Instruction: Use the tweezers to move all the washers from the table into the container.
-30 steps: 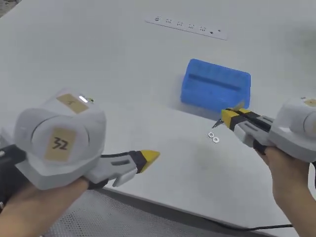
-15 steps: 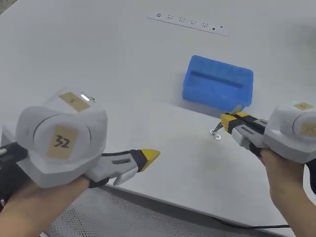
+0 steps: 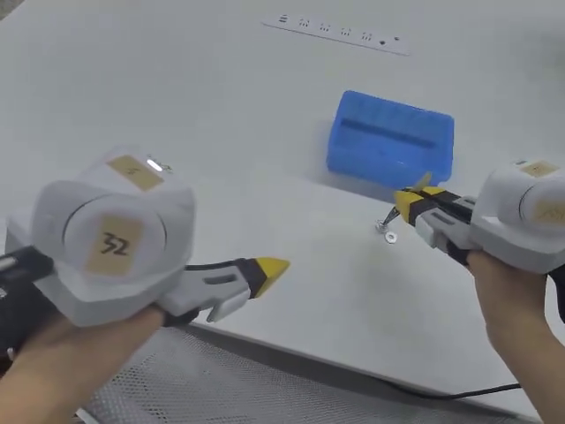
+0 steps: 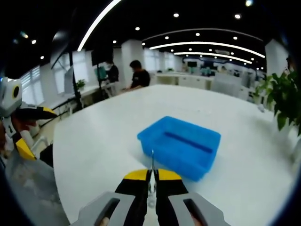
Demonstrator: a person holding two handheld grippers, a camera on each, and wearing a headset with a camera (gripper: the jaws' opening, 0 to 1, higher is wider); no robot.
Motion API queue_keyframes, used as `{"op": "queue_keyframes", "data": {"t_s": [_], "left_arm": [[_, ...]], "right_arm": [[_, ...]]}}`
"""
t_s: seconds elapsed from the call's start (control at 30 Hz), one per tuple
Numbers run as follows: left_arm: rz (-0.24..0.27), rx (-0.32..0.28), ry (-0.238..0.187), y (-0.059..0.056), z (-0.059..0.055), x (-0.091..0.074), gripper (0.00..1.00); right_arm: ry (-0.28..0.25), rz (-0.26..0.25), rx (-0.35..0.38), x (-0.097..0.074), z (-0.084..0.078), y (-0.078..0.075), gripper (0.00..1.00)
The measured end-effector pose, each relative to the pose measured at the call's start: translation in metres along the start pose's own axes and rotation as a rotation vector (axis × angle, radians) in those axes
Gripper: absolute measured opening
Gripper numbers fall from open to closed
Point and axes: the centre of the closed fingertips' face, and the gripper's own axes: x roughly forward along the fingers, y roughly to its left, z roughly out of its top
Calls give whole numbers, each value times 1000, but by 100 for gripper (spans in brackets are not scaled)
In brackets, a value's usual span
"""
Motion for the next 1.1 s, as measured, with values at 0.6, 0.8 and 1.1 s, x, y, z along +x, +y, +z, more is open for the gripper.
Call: {"op": "queue_keyframes", "data": {"t_s": [0.6,0.8,1.1], "left_arm": [[-1,-5,-27,0,5,-1,94],[3,-12,-20,2,2,-2,93],[8,-33,-11,5,-2,0,94]], "right_arm": [[-191,-66,-3,6,88,-26,1],[-145,-89,-4,30,74,-39,1],[-67,-126,-18,50,41,-57,1]]}}
